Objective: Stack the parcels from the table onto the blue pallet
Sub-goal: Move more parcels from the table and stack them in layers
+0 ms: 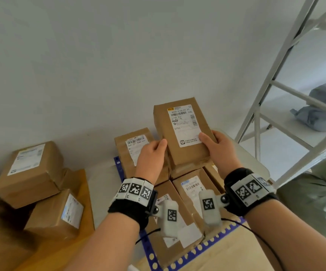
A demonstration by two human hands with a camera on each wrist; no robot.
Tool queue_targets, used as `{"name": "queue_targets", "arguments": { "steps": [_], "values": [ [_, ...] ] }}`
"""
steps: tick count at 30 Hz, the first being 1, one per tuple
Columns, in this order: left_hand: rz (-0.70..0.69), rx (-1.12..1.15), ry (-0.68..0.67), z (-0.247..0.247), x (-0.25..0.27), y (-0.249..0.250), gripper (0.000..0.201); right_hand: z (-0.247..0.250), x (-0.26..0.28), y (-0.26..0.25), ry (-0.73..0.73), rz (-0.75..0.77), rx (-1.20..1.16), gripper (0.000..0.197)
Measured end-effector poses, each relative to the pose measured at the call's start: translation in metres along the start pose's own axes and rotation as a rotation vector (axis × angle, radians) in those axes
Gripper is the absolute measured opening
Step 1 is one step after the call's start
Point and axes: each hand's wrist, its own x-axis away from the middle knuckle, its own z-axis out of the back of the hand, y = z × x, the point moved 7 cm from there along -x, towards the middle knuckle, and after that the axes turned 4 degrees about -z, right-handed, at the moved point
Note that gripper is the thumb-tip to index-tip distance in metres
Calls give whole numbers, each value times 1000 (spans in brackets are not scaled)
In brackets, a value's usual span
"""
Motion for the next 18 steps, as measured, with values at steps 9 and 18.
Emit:
{"name": "queue_targets", "arguments": {
  "steps": [9, 18],
  "values": [
    [100, -83, 150, -19, -29, -17, 29, -9, -76, 17, -194, -62, 88, 12],
    [86, -263, 204, -34, -38, -23, 38, -3, -110, 25, -227, -42, 145, 32]
  ]
}}
